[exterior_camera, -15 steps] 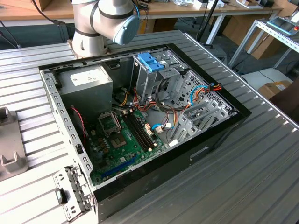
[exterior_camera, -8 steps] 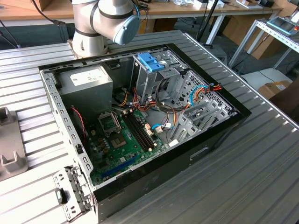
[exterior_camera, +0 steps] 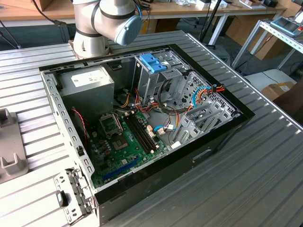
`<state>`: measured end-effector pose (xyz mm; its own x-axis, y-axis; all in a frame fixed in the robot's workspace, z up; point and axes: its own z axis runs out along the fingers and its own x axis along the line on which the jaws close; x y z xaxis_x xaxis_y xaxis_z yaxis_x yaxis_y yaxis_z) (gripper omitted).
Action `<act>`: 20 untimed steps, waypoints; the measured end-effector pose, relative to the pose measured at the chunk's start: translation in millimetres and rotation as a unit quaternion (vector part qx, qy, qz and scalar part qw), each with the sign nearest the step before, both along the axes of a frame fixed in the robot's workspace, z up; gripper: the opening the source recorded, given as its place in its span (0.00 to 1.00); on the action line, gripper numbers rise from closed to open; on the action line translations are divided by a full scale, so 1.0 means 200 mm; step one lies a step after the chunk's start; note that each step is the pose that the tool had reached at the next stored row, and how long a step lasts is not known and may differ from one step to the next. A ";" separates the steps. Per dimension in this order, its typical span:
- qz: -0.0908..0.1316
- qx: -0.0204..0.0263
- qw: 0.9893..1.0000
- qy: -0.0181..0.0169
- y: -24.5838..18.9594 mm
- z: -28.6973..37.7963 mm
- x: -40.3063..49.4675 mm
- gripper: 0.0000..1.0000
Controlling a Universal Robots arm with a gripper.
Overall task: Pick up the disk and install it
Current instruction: 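Pick up the disk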
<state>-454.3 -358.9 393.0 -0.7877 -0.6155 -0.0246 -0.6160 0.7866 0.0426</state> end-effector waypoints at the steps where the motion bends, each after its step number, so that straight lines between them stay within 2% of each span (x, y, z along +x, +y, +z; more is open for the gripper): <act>1: 0.002 0.000 1.000 0.000 0.000 0.000 0.000 0.10; 20: 0.037 0.000 0.999 0.000 0.000 0.000 0.000 0.10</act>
<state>-454.3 -358.9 393.0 -0.7403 -0.6718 -0.0246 -0.6722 0.7391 0.0425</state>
